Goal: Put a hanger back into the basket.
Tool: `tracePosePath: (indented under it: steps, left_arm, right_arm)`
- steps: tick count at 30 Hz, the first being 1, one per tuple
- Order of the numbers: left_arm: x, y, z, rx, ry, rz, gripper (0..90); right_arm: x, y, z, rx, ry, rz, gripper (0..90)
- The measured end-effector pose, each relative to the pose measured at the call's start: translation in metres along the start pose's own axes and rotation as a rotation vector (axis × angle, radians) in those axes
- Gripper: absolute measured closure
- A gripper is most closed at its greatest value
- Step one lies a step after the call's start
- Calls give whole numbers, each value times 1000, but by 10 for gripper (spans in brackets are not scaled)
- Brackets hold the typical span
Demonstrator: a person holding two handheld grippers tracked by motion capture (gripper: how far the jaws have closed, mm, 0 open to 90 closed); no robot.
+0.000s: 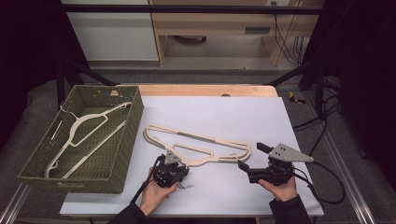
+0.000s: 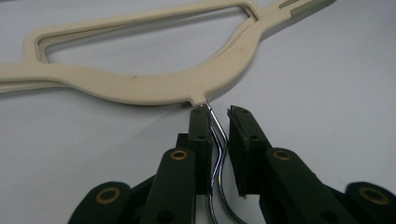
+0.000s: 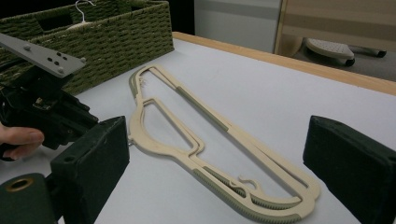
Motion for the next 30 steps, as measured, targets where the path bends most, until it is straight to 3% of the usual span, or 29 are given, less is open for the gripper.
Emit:
tracePosePath:
  steps: [9,20,23,29,30]
  left_arm:
    - [-1,-1,2,34,5,24,798]
    - [0,-4,3,10,-22,0,858]
    - [1,-7,5,-13,-27,-12,863]
    - [4,-14,9,-38,-27,3,858]
    - [3,-15,7,-44,-20,18,813]
  right_arm:
    - [-1,0,0,-1,3,0,75]
    - [-1,-1,0,-3,3,1,76]
    - [-1,-1,1,-3,7,1,76]
    - [-1,-1,2,-5,5,2,77]
    - [-1,-1,1,-4,6,4,78]
Point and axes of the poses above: each handheld gripper's, and its own axes: z roughly backward along the jaws, x roughly out of its underside, y roughly to its right, the point moved 8 cm from there along -z, roughly forward along the jaws, and after that the axes turned 4 degrees about -x, right-handed, at the moved point
